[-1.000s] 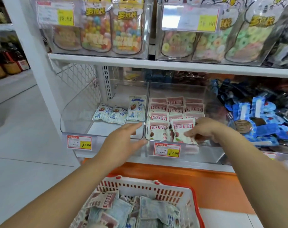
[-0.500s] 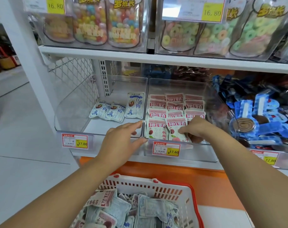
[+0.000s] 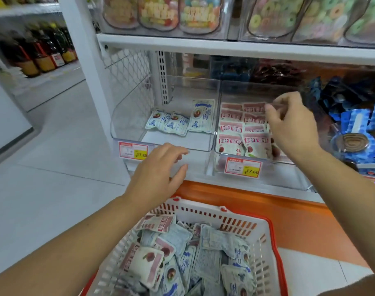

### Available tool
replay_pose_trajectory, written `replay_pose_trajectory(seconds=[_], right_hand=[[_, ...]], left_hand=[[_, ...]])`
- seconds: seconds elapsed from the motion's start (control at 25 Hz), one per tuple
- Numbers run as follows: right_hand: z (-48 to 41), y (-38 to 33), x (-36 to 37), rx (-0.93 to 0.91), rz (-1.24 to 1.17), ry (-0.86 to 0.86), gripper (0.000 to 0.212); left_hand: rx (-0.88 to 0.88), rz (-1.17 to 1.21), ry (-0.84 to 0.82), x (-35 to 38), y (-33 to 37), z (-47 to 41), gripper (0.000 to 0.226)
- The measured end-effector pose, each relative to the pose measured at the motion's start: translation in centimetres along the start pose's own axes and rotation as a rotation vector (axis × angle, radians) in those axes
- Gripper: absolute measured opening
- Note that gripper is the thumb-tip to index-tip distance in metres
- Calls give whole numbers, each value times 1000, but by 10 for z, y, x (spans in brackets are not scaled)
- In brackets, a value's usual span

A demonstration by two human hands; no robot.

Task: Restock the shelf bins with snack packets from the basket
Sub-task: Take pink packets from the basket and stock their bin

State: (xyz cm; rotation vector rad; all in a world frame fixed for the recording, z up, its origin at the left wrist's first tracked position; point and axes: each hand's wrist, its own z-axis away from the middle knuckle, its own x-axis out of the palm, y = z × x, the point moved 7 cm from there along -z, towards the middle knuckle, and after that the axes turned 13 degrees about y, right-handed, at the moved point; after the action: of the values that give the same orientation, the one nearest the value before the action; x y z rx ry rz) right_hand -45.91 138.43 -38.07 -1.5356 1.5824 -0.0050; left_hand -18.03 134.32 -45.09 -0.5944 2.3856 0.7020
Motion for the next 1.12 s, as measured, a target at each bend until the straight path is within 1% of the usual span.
replay_pose_trajectory(seconds=[0.04,0.08,0.12,0.16,0.24,0.28,0.32,0.36,0.4,0.48,0.6,0.68,0.72,0.76,0.8,0.88,0.92,1.0,1.04,1.08,1.12], right_hand=[[22,-26,-8,-114,-186,56,18],[50,-50,-8,-234,-298,18,11],[82,-68,1,-356,-333,-86,10],[117,-76,20,-458,-294,-251,13],[185,-71,77,-579,-78,-658,25],[214,-59,100,-600,60,-828,30],[237,-46,116,-616,170,-969,35],[254,-36,125,-615,219,-1084,39],[266,-27,129,-592,243,-1180,43],[273,-12,129,-524,286,-1311,48],[270,9,129,-482,393,-1387,55],[266,22,133,-446,443,-1404,59],[264,28,136,-410,446,-1400,59],[262,31,139,-375,431,-1385,60],[259,33,141,-347,401,-1360,60],[253,28,143,-246,308,-1300,61],[250,24,142,-144,225,-1274,63],[244,13,140,161,-31,-1227,64],[240,5,137,302,-177,-1188,58],[235,-3,134,410,-304,-1137,46],[229,-10,130,503,-415,-1081,34]], left_hand=[[-53,-8,-88,2,-11,17,32],[-122,-28,-201,7,-25,40,34],[-191,-61,-321,14,-42,67,36],[-262,-109,-454,23,-59,97,40],[-392,-173,-687,42,-89,156,43],[-449,-173,-732,51,-98,176,41],[-469,-184,-744,60,-105,190,37],[-467,-184,-742,69,-108,200,32],[-452,-190,-762,80,-110,210,28],[-367,-223,-795,103,-108,220,34],[-318,-276,-781,119,-115,216,35],[-318,-258,-755,120,-120,211,54],[-332,-251,-695,118,-121,205,57],[-372,-212,-589,111,-119,196,51],[-449,-147,-477,103,-117,187,41],[-715,72,-274,87,-110,169,29],[-854,218,-217,82,-104,163,28],[-1014,484,-161,77,-87,152,26],[-1060,595,-164,75,-78,145,30],[-1095,677,-166,73,-70,138,35],[-1126,737,-147,71,-65,132,35]])
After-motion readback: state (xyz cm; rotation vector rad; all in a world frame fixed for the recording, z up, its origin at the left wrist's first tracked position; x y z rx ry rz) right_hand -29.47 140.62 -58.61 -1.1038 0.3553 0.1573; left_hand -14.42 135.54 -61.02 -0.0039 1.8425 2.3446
